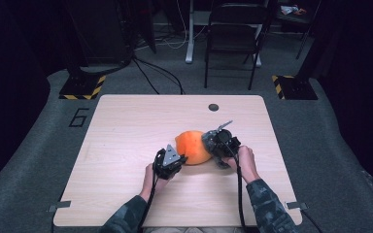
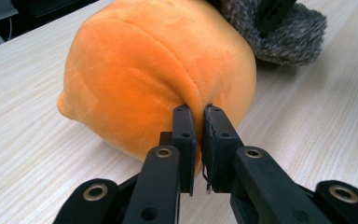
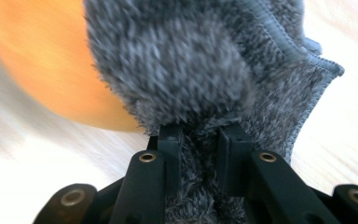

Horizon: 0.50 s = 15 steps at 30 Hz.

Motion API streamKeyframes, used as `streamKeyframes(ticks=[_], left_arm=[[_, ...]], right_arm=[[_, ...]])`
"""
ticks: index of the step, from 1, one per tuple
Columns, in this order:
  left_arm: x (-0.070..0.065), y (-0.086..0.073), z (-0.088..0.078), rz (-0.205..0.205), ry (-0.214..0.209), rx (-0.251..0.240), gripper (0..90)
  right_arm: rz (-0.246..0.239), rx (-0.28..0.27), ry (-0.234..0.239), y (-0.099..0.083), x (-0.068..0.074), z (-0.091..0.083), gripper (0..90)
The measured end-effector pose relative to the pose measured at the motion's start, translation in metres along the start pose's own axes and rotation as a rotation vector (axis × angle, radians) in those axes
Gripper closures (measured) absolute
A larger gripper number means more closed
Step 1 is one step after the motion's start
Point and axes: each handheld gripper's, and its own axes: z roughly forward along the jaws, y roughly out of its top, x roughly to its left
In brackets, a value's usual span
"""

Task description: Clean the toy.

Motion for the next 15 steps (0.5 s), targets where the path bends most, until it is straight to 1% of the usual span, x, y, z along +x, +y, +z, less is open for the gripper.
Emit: streamKeyframes(ticks=[1, 4, 5, 6, 7, 8, 10, 11, 13, 15], left_arm=[[0.000, 0.000, 0.000, -0.001, 0.002, 0.001, 83.8], [0.001, -0.001, 0.001, -0.010, 0.001, 0.002, 83.8], [0.001, -0.001, 0.000, -0.012, 0.003, 0.004, 83.8], [0.002, -0.001, 0.000, -0.011, 0.002, 0.005, 83.8], [0.002, -0.001, 0.000, -0.015, 0.005, 0.002, 83.8], [0.003, -0.001, 0.000, -0.016, 0.006, 0.002, 83.8], [0.003, -0.002, 0.000, -0.022, 0.004, 0.001, 83.8], [0.003, -0.002, 0.000, -0.023, 0.002, 0.001, 83.8], [0.003, -0.002, 0.000, -0.023, 0.003, 0.002, 83.7], [0.004, -0.002, 0.000, -0.026, 0.003, 0.000, 83.7]], right_arm=[[0.000, 0.009, -0.002, -0.002, -0.002, 0.003, 74.2], [0.022, 0.060, -0.017, -0.007, -0.006, 0.015, 74.3], [0.018, 0.085, -0.030, -0.009, -0.007, 0.021, 74.3], [0.024, 0.109, -0.029, -0.012, -0.007, 0.027, 74.2], [0.021, 0.114, -0.030, -0.014, -0.008, 0.032, 74.2], [0.038, 0.100, -0.019, -0.015, -0.009, 0.033, 74.3], [0.033, 0.109, -0.022, -0.014, -0.009, 0.031, 74.3], [0.024, 0.109, -0.024, -0.013, -0.009, 0.030, 74.5], [0.022, 0.124, -0.026, -0.012, -0.010, 0.028, 74.9], [0.030, 0.122, -0.047, -0.011, -0.012, 0.022, 74.9]])
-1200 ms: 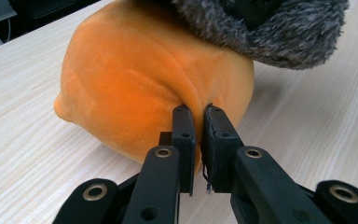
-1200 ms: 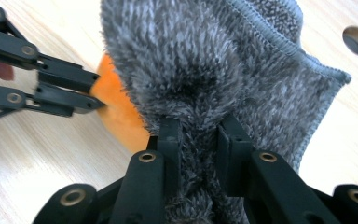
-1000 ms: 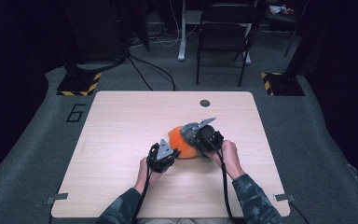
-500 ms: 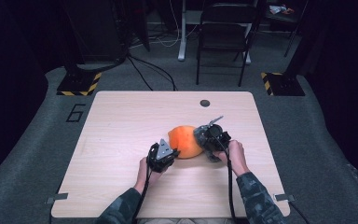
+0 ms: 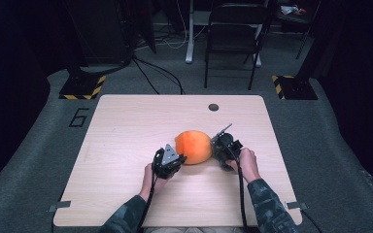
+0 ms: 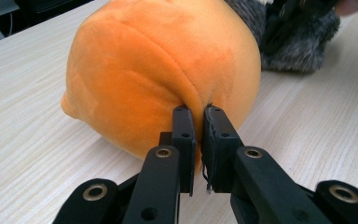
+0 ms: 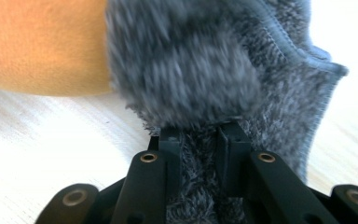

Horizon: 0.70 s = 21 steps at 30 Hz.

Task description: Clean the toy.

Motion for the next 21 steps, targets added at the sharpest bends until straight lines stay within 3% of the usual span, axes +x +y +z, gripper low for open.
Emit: streamKeyframes(ticks=[3, 5, 7, 9, 10, 13, 15, 21], left_arm=[[0.001, 0.000, 0.000, 0.003, 0.008, -0.003, 83.6], [0.001, 0.000, 0.000, 0.005, 0.009, -0.003, 83.5], [0.001, 0.000, 0.000, 0.003, 0.010, -0.004, 83.5], [0.001, 0.000, 0.000, 0.003, 0.014, -0.004, 83.4], [0.001, 0.000, 0.000, 0.002, 0.016, -0.004, 83.3], [0.001, 0.000, 0.000, 0.004, 0.016, 0.001, 82.2], [-0.001, 0.002, 0.000, 0.014, 0.017, 0.014, 77.5], [-0.004, 0.006, -0.003, 0.044, 0.044, 0.041, 59.6]], right_arm=[[0.025, -0.076, -0.004, 0.003, -0.005, -0.019, 74.9], [0.013, -0.133, 0.004, 0.006, -0.004, -0.038, 74.9], [0.003, -0.194, 0.033, 0.009, 0.003, -0.055, 75.0], [-0.042, -0.210, 0.068, 0.013, 0.015, -0.062, 75.0], [-0.070, -0.204, 0.084, 0.014, 0.022, -0.062, 74.9], [-0.138, -0.152, 0.065, 0.017, 0.039, -0.047, 74.9], [-0.114, -0.140, 0.053, 0.016, 0.041, -0.037, 74.9], [-0.058, -0.184, 0.091, 0.013, 0.027, -0.032, 74.9]])
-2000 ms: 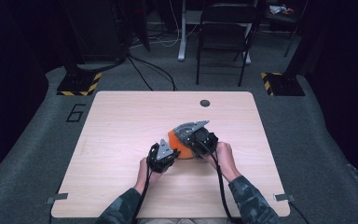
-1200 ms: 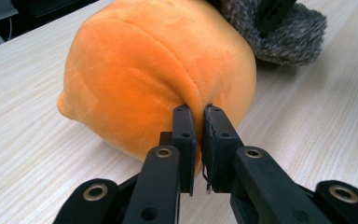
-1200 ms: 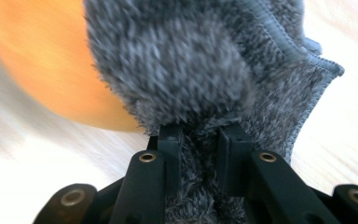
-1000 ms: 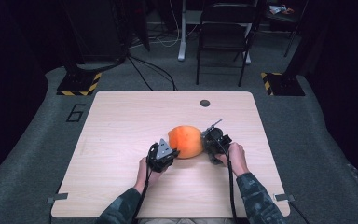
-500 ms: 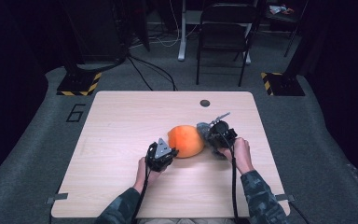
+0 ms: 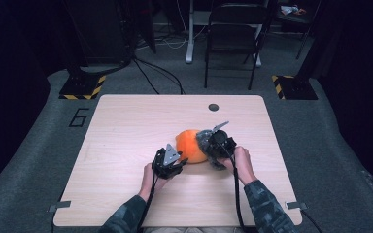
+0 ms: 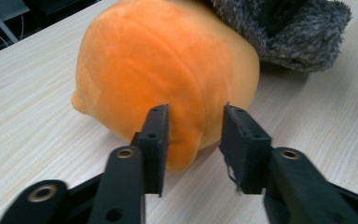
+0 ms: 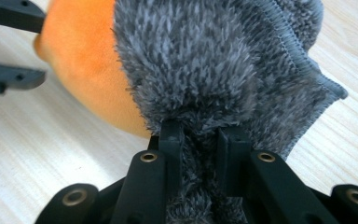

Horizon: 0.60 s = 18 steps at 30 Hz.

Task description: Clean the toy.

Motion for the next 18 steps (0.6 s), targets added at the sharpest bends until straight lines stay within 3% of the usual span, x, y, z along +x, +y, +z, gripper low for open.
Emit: streamKeyframes(ticks=[3, 7, 12, 18], left_arm=[[0.0009, -0.0016, 0.0008, -0.019, 0.008, 0.013, 57.2], [-0.0011, -0.0029, 0.0064, -0.007, 0.012, 0.036, 60.6], [-0.0009, -0.0044, 0.0095, -0.008, 0.011, 0.051, 74.0], [0.0001, -0.0028, 0.0065, -0.008, 0.007, 0.023, 84.8]], right_arm=[[0.008, -0.005, 0.001, -0.0011, -0.0026, 0.0006, 74.9], [0.005, 0.000, -0.003, -0.0008, -0.0015, 0.0007, 74.8], [0.007, 0.004, -0.002, -0.0004, -0.0005, 0.0017, 74.8], [0.009, 0.025, -0.001, 0.0009, -0.0018, -0.0023, 74.8]])
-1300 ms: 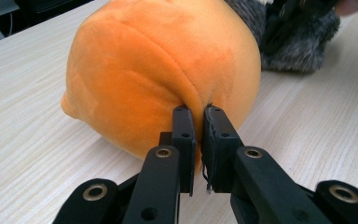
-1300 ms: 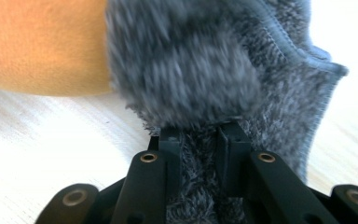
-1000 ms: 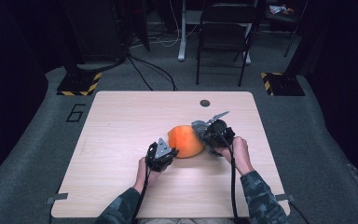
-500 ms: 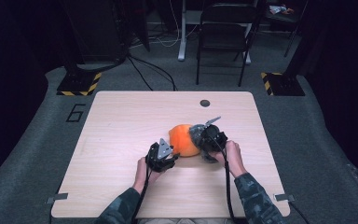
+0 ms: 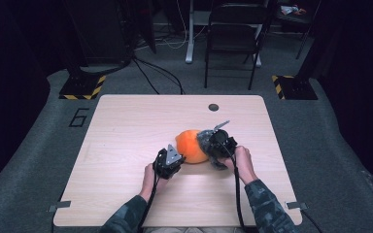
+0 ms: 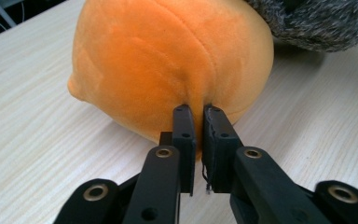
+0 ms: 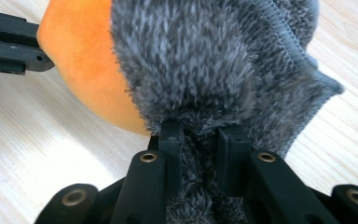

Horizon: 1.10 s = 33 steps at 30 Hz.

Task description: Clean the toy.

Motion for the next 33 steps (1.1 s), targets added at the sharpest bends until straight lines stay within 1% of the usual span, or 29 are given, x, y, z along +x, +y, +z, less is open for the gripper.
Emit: streamKeyframes(ticks=[1, 2, 3, 4, 5, 6, 7, 10, 11, 12, 13, 14, 15, 17, 18, 19, 20, 21, 22, 24, 26, 27, 28, 29, 30, 31, 33], left_arm=[[0.000, 0.001, -0.001, 0.002, -0.006, -0.006, 85.3], [0.001, 0.002, -0.002, 0.002, -0.009, -0.015, 85.6], [0.001, 0.003, -0.004, 0.010, -0.007, -0.020, 85.7], [0.001, 0.003, -0.005, 0.011, -0.009, -0.027, 85.8], [0.001, 0.004, -0.006, 0.013, -0.018, -0.034, 86.0], [0.000, 0.004, -0.008, 0.023, -0.021, -0.037, 86.0], [-0.001, 0.006, -0.009, 0.036, -0.023, -0.042, 86.0], [-0.007, 0.010, -0.014, 0.079, -0.034, -0.070, 86.2], [-0.009, 0.012, -0.016, 0.088, -0.042, -0.080, 86.2], [-0.010, 0.013, -0.018, 0.107, -0.043, -0.080, 86.3], [-0.012, 0.014, -0.019, 0.116, -0.042, -0.085, 86.2], [-0.013, 0.015, -0.021, 0.124, -0.051, -0.091, 86.3], [-0.014, 0.015, -0.021, 0.131, -0.053, -0.095, 86.2], [-0.014, 0.015, -0.021, 0.133, -0.055, -0.088, 86.2], [-0.014, 0.014, -0.020, 0.127, -0.052, -0.084, 86.2], [-0.013, 0.013, -0.019, 0.124, -0.058, -0.073, 86.1], [-0.012, 0.012, -0.018, 0.116, -0.061, -0.074, 86.1], [-0.011, 0.012, -0.018, 0.110, -0.060, -0.070, 86.1], [-0.011, 0.011, -0.017, 0.104, -0.062, -0.077, 86.1], [-0.010, 0.011, -0.017, 0.101, -0.063, -0.075, 86.0], [-0.010, 0.011, -0.016, 0.094, -0.067, -0.073, 86.0], [-0.009, 0.011, -0.016, 0.090, -0.067, -0.072, 86.0], [-0.008, 0.010, -0.016, 0.079, -0.072, -0.073, 86.0], [-0.008, 0.010, -0.016, 0.075, -0.072, -0.074, 85.9], [-0.007, 0.010, -0.016, 0.074, -0.072, -0.072, 85.9], [-0.007, 0.010, -0.015, 0.063, -0.076, -0.073, 85.8], [-0.006, 0.009, -0.014, 0.054, -0.081, -0.073, 85.5]], right_arm=[[0.007, 0.003, 0.009, 0.001, -0.001, -0.003, 74.8], [0.007, 0.000, -0.002, 0.001, -0.001, -0.006, 74.9], [0.009, -0.017, -0.012, 0.002, -0.001, -0.010, 75.1], [-0.011, -0.044, -0.026, 0.003, -0.002, -0.015, 75.1], [-0.010, -0.064, -0.030, 0.005, -0.001, -0.019, 75.1], [-0.008, -0.075, -0.030, 0.006, 0.001, -0.024, 75.1], [-0.029, -0.089, -0.030, 0.008, 0.003, -0.028, 75.0], [-0.093, -0.125, -0.054, 0.013, 0.016, -0.039, 75.0], [-0.104, -0.129, -0.061, 0.014, 0.022, -0.042, 75.0], [-0.115, -0.134, -0.068, 0.015, 0.029, -0.044, 75.0], [-0.141, -0.138, -0.073, 0.017, 0.035, -0.045, 74.9], [-0.158, -0.145, -0.077, 0.018, 0.041, -0.046, 74.9], [-0.174, -0.143, -0.085, 0.019, 0.046, -0.045, 74.9], [-0.185, -0.121, -0.088, 0.019, 0.052, -0.040, 74.9], [-0.184, -0.110, -0.095, 0.019, 0.053, -0.037, 74.9], [-0.184, -0.097, -0.092, 0.018, 0.052, -0.033, 74.9], [-0.177, -0.091, -0.083, 0.017, 0.050, -0.029, 75.0], [-0.165, -0.096, -0.074, 0.016, 0.047, -0.026, 75.0], [-0.156, -0.106, -0.065, 0.016, 0.044, -0.025, 75.0], [-0.138, -0.103, -0.057, 0.015, 0.037, -0.023, 75.0], [-0.106, -0.098, -0.040, 0.013, 0.030, -0.021, 75.0], [-0.095, -0.089, -0.038, 0.012, 0.027, -0.020, 75.0], [-0.086, -0.092, -0.040, 0.011, 0.022, -0.017, 75.0], [-0.065, -0.084, -0.025, 0.009, 0.017, -0.015, 75.0], [-0.040, -0.074, -0.020, 0.008, 0.014, -0.014, 75.0], [-0.036, -0.070, -0.017, 0.007, 0.010, -0.013, 75.0], [-0.004, -0.057, -0.020, 0.003, 0.002, -0.007, 75.0]])
